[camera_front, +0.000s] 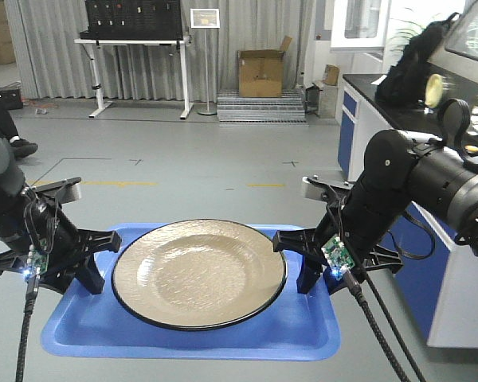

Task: Place disk in tray to left cabinet
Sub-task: 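Hold the tray level while the base drives to the cabinet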

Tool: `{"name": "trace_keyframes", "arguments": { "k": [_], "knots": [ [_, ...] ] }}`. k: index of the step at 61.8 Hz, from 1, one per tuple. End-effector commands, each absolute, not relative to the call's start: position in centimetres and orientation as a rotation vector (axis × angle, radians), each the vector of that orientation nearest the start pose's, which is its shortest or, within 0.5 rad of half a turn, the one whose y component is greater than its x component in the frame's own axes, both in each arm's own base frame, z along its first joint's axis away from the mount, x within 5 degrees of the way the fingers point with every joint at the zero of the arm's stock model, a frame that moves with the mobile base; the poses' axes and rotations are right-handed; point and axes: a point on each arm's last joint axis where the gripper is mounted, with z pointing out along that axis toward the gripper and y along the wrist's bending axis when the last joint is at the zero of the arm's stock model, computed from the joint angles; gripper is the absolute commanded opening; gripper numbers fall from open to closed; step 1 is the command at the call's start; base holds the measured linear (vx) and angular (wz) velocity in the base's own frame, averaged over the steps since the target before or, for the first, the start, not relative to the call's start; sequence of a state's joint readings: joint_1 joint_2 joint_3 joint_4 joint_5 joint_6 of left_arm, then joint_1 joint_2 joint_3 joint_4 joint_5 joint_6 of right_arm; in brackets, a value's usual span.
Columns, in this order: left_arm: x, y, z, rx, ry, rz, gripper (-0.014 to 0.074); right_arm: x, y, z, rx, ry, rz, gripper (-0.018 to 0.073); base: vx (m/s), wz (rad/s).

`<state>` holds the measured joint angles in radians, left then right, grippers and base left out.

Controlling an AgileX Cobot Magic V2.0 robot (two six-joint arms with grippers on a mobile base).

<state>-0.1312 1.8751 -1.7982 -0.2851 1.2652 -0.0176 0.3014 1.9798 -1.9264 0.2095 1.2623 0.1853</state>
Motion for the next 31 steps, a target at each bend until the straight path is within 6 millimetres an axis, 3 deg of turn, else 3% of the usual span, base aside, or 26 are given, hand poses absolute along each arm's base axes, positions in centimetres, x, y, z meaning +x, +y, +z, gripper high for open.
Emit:
{"name": "trace_keyframes", "arguments": {
  "k": [1,31],
  "knots": [
    [38.31,-7.99,35.75,0.107,2.702,-0.495,0.0,38.93,14.15,35.39,-0.142,2.729,0.456,-0.0001,0.55,0.13],
    [38.31,-7.99,35.75,0.107,2.702,-0.495,0.0,38.94,14.12,35.38,-0.142,2.729,0.452,-0.0001,0.59,0.14]
  ]
}}
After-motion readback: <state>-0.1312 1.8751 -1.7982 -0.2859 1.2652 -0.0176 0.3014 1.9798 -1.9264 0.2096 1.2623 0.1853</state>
